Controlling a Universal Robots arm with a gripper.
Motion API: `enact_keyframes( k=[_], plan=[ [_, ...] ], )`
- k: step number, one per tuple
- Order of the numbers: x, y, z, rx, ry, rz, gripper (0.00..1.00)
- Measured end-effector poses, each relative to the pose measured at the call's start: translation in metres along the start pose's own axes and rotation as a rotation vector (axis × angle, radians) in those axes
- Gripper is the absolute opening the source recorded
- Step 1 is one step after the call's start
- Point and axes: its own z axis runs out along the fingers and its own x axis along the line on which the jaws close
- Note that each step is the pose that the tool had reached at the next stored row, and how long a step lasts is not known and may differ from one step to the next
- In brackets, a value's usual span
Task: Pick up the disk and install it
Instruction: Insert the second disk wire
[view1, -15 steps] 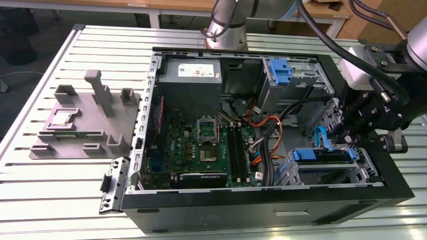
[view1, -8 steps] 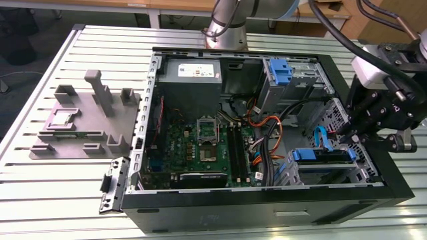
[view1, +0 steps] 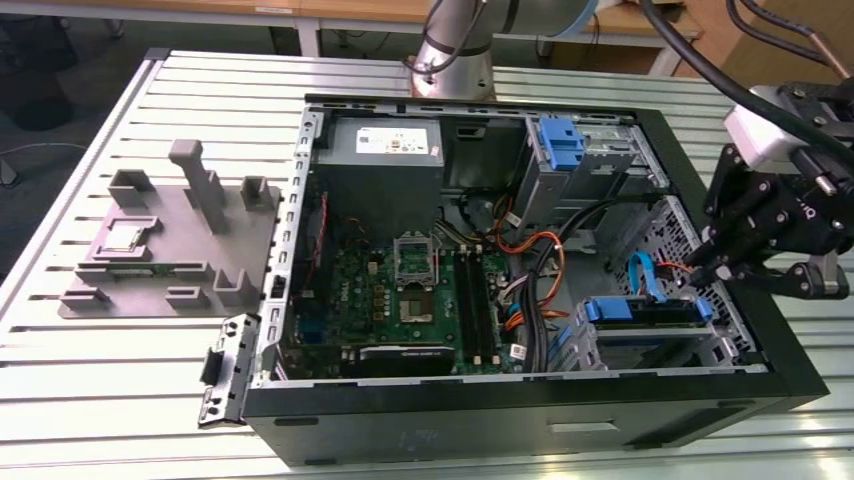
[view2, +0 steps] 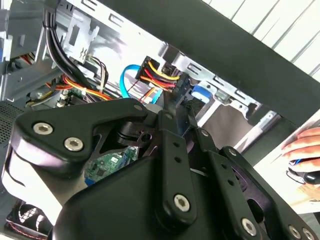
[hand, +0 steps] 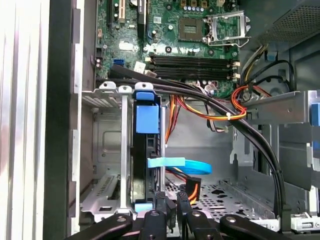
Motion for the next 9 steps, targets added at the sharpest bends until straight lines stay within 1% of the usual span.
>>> enact_keyframes(
  k=[5,9],
  plan=[
    [-0.0079,-0.0013,0.0044,-0.0024,0.0002,0.0,0.24],
    [-0.0092,-0.0042,0.0049,-0.0062,0.0022,0.001,0.24]
  ],
)
